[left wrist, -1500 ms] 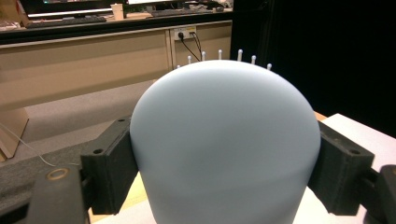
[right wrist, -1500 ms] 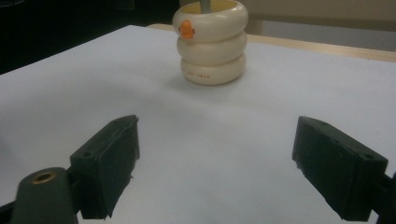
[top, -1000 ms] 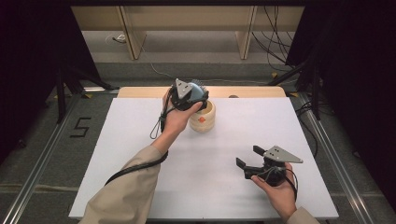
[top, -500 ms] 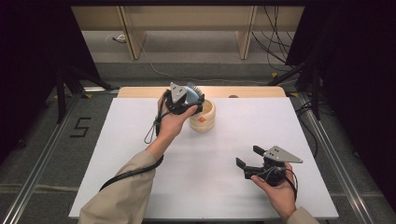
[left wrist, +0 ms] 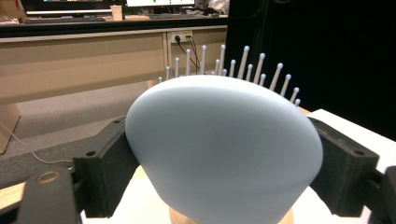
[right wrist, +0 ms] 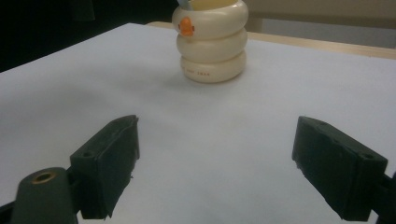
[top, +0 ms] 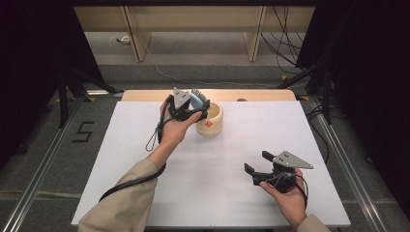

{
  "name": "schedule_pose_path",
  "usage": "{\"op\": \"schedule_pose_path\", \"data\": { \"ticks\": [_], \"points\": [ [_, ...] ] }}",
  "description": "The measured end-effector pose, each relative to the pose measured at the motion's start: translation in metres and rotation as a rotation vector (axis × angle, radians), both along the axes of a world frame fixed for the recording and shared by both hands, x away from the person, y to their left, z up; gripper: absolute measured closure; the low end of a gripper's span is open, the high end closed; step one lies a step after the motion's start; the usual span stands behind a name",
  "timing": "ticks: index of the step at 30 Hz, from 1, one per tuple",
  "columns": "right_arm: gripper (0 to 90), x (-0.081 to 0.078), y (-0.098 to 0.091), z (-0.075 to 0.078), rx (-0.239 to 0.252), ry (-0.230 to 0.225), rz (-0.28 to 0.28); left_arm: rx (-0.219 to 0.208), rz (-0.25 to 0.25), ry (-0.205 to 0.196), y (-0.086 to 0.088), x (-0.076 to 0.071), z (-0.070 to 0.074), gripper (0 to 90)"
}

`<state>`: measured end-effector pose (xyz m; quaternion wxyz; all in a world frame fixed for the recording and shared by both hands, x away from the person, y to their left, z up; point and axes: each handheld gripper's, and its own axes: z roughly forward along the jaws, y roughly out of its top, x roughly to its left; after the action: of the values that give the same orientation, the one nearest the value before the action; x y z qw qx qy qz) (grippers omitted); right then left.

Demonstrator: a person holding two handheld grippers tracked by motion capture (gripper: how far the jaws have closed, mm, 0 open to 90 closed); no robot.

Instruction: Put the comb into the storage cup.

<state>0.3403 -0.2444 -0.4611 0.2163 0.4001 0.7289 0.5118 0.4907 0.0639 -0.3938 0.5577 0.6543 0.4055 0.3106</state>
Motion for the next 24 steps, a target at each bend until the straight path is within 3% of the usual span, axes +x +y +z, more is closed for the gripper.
{"op": "schedule_pose_path", "data": {
  "ticks": [24],
  "points": [
    [16.0,-0.0001,0.0000,0.0002,0.000,-0.002,-0.001,0.021,-0.057,-0.022,0.0035,-0.0049,0.0068,1.4]
  ]
}}
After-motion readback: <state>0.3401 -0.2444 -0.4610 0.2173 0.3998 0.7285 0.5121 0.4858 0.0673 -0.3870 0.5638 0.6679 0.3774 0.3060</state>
